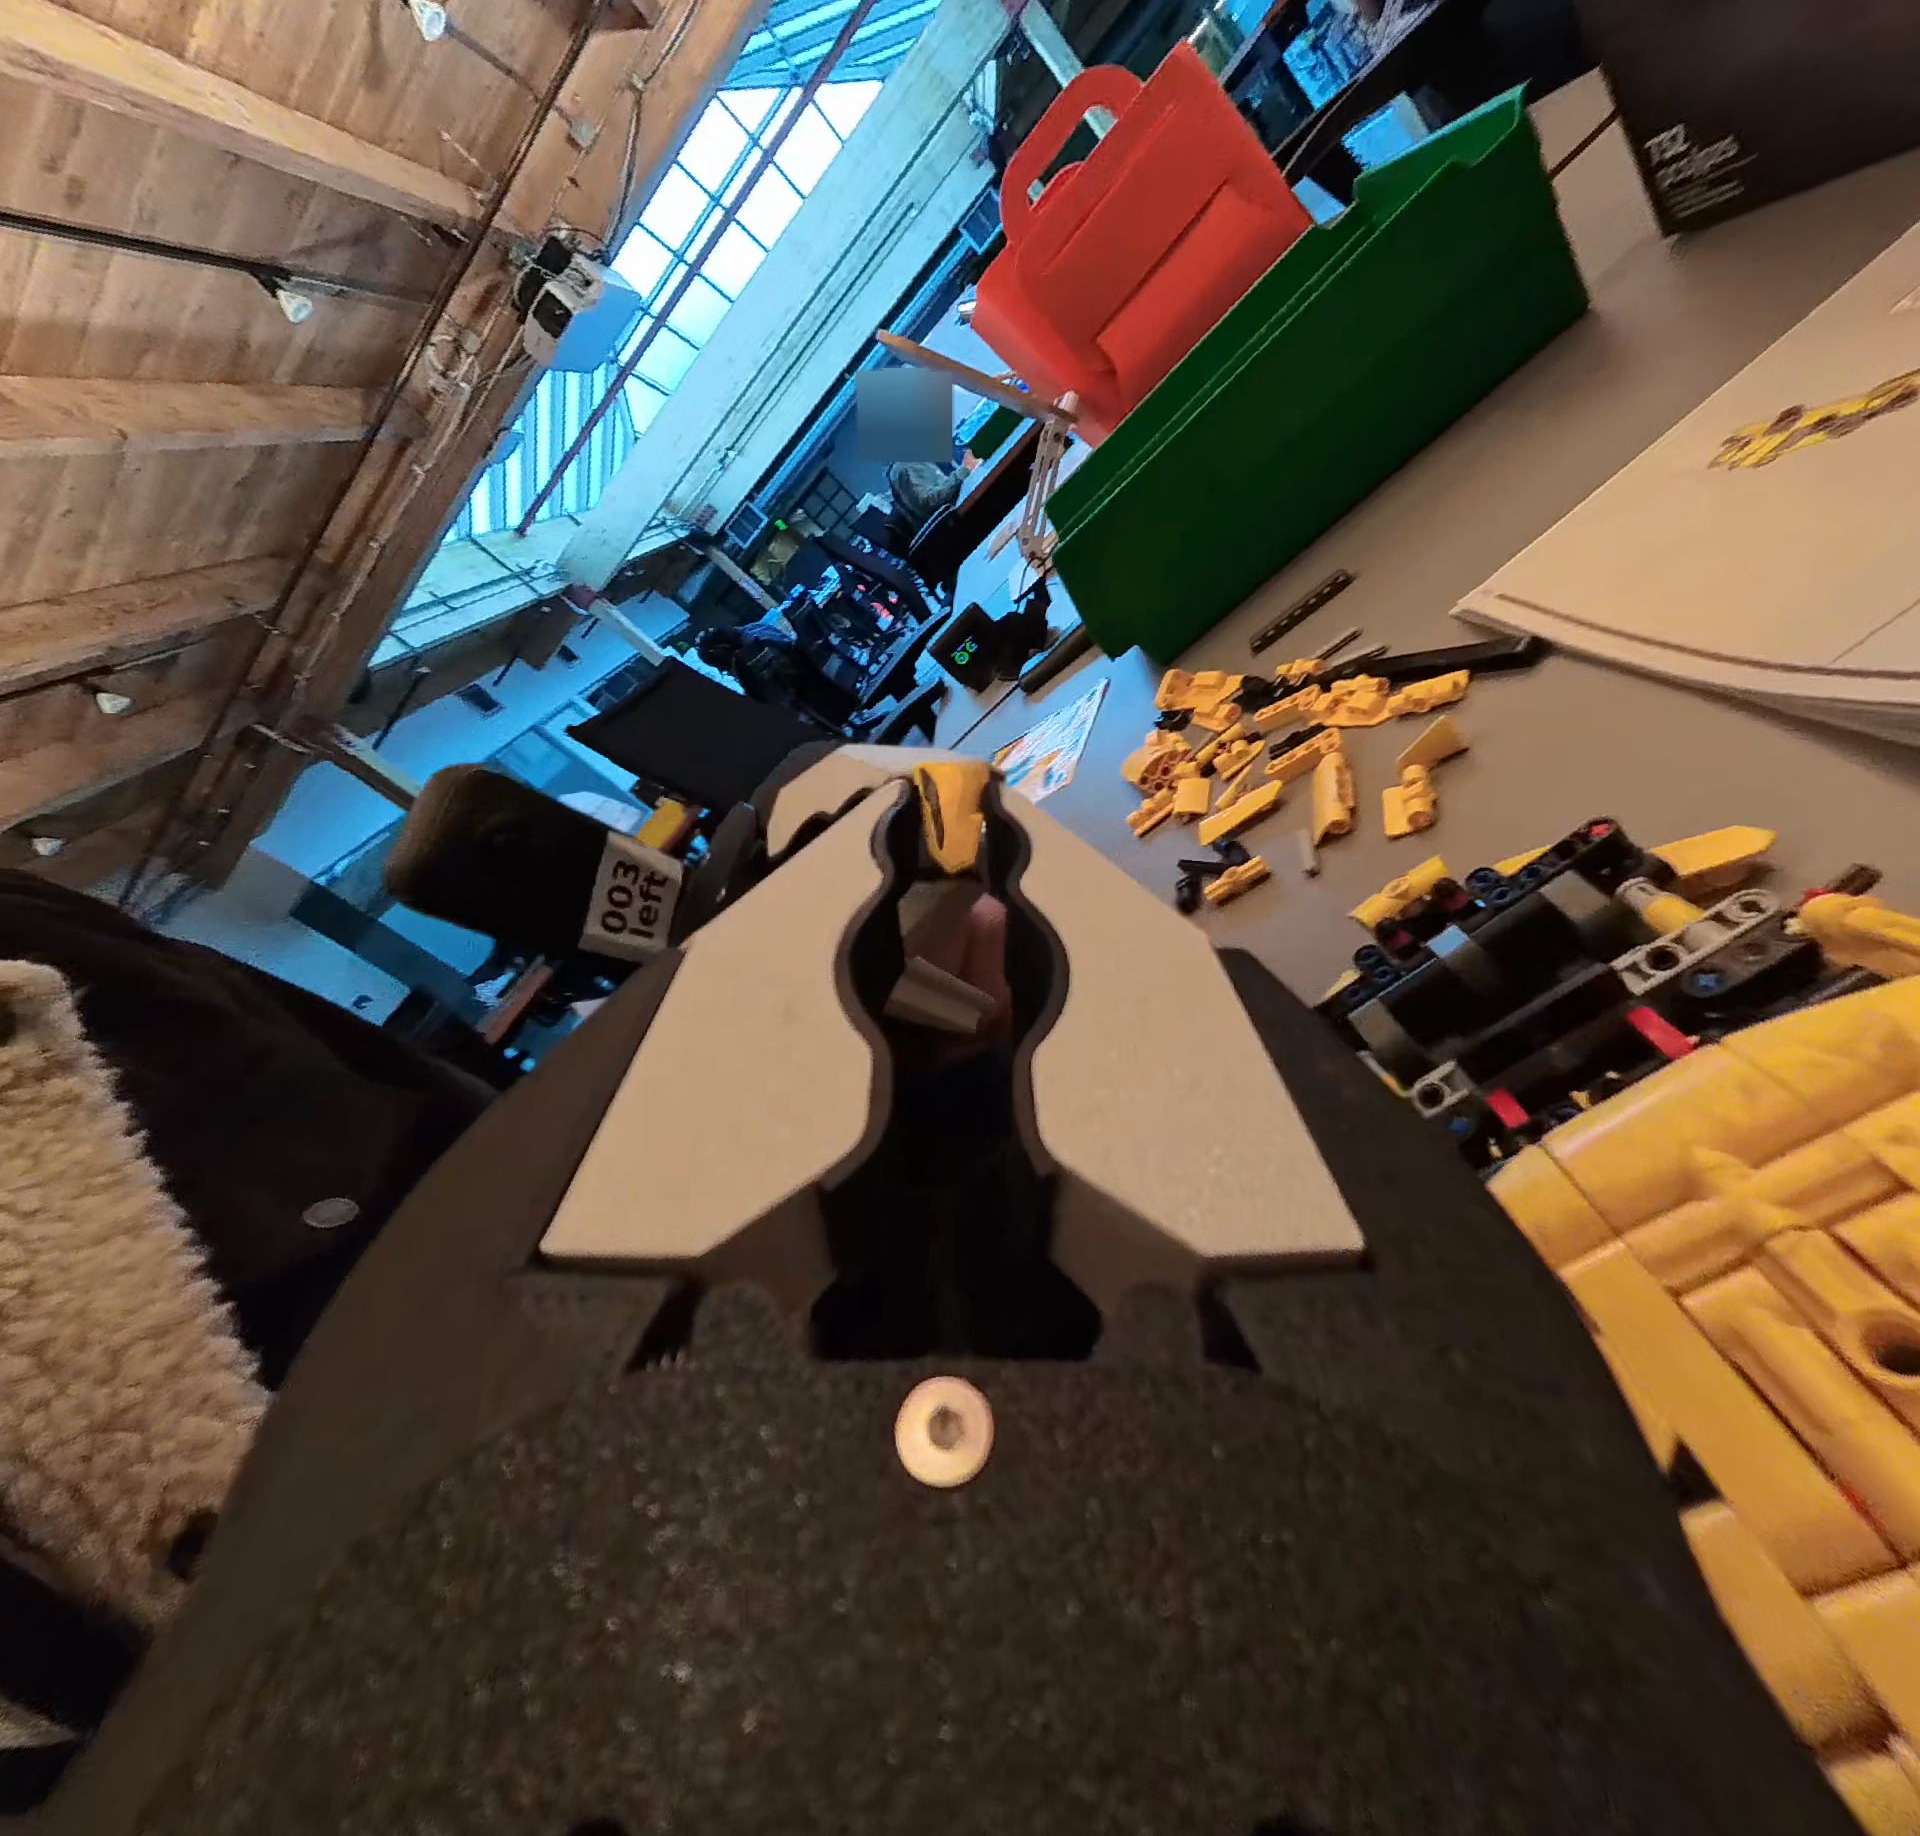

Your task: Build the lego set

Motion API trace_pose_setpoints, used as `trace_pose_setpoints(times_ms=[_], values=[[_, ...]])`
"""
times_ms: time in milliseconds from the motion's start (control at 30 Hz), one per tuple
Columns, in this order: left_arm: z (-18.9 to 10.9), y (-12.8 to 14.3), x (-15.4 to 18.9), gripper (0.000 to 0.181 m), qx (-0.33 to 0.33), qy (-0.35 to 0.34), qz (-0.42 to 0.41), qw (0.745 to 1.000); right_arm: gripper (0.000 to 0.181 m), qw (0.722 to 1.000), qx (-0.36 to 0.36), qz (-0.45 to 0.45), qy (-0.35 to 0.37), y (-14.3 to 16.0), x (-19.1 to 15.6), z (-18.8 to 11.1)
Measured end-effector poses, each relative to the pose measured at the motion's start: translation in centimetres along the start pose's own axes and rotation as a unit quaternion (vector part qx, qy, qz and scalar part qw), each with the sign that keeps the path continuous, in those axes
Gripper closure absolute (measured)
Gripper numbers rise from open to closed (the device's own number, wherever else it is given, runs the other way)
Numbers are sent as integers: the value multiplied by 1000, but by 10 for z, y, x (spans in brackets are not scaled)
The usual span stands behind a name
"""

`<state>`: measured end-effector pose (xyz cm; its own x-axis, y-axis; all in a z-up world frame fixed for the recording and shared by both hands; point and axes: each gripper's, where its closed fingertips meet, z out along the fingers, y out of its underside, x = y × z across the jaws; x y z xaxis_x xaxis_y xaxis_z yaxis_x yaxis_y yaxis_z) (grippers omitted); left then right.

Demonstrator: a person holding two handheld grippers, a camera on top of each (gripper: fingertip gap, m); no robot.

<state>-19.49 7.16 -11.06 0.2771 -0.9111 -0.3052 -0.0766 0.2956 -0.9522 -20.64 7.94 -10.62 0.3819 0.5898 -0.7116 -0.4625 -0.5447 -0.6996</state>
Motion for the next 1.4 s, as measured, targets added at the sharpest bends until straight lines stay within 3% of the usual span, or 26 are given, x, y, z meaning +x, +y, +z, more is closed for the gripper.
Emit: trace_pose_setpoints(times_ms=[333, 433, 567, 633, 733, 833, 933, 1000, 1067, 1233, 1400], values=[[4, 12, -3, 165, -48, -45, 81, 995, 170, 993, -34, -76, 78, 8, 14, 2], [0, 1, -3, 165, -12, -46, 94, 994, 170, 994, -22, -89, 53, 3, 2, 2], [-9, -17, -5, 165, 49, -20, 25, 998, 148, 993, 19, -114, -9, -16, -21, -6], [-18, -33, -8, 165, 110, 15, -59, 992, 142, 981, 46, -187, -4, -30, -32, -16], [-35, -57, -3, 165, 197, 131, -224, 946, 145, 929, 20, -369, 23, -27, -50, -22], [-49, -71, -2, 166, 242, 202, -307, 898, 150, 863, 18, -504, 30, -12, -64, -16], [-54, -77, 7, 166, 248, 275, -367, 853, 156, 835, 85, -544, 13, -13, -89, -14], [-54, -77, 10, 165, 244, 305, -408, 825, 160, 817, 68, -572, 4, -4, -94, -11], [-60, -80, 16, 166, 241, 364, -445, 782, 160, 806, 45, -590, 3, 6, -93, -8], [-59, -78, 26, 166, 215, 412, -474, 748, 164, 763, 32, -645, 36, 12, -88, -2], [-57, -75, 28, 166, 206, 413, -483, 744, 174, 736, 33, -673, 57, 14, -84, 0]])
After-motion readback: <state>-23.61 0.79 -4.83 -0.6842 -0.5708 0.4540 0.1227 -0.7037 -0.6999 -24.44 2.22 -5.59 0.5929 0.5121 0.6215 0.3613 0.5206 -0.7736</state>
